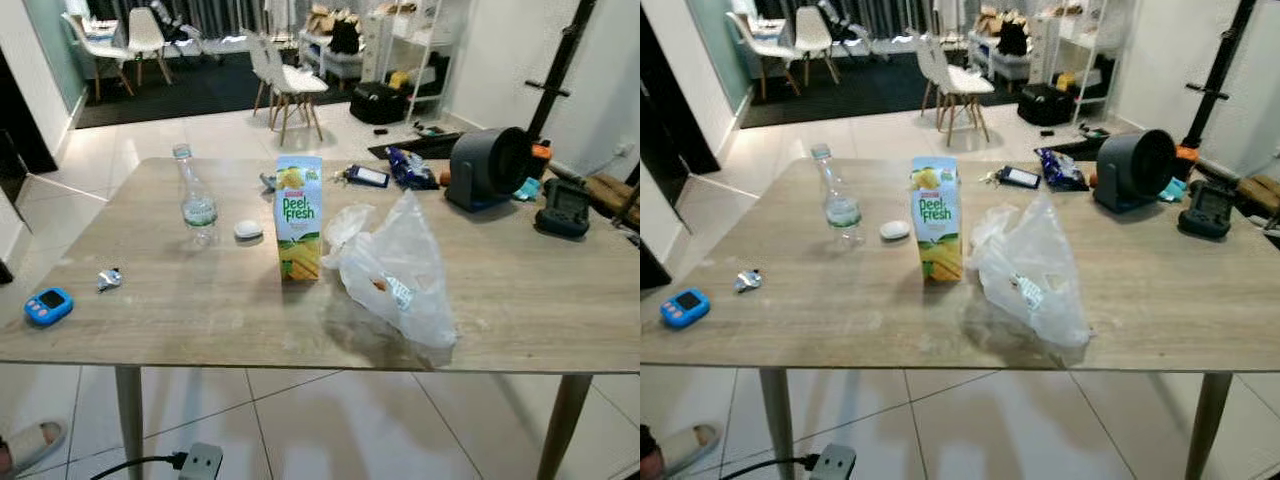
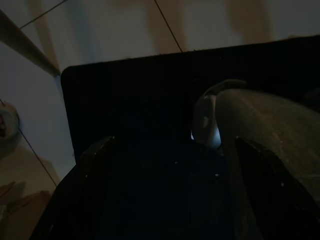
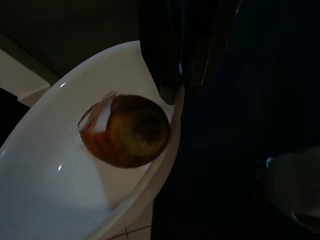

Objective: Restocking fridge

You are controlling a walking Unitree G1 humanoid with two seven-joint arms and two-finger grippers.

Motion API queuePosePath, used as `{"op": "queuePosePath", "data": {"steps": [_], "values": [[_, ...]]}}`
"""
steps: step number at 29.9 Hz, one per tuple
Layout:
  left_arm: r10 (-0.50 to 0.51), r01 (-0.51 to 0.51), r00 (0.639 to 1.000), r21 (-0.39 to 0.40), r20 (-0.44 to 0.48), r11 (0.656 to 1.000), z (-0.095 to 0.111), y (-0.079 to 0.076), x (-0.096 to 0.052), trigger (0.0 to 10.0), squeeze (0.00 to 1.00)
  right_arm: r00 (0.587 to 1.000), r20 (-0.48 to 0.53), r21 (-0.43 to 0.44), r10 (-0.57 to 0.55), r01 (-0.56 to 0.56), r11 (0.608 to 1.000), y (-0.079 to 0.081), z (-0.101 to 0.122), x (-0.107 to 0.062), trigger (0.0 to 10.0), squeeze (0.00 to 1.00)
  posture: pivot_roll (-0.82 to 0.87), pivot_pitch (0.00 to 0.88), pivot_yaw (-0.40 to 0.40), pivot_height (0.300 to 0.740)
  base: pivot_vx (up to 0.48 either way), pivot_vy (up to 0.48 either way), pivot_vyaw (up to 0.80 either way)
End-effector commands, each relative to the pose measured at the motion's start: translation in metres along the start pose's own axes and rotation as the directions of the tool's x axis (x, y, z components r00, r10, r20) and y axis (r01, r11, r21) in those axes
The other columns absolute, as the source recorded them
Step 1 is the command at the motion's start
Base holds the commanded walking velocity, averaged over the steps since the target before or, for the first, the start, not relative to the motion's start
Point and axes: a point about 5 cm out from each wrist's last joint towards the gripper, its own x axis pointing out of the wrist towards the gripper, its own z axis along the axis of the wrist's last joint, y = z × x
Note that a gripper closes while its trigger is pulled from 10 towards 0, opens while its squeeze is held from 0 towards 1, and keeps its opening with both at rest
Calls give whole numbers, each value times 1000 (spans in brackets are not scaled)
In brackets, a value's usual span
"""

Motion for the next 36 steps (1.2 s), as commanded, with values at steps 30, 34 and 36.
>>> {"op": "queuePosePath", "data": {"steps": [30,34,36], "values": [[-52,52,996,3,-72,999,-15,-15,0,10000,0,1000,-21,-23,0,-1,1000,0,-4,0,10000,0,16,0,-60,740,-307,0,0],[-49,48,997,-9,-67,999,-15,-14,0,10000,0,1000,-25,-27,-1,1,1000,0,-5,0,10000,0,16,0,-60,740,-214,0,0],[-39,39,997,-6,-66,999,-15,-13,0,10000,0,1000,-26,-28,-2,2,1000,-1,-6,0,10000,0,15,0,-61,740,0,0,0]]}}
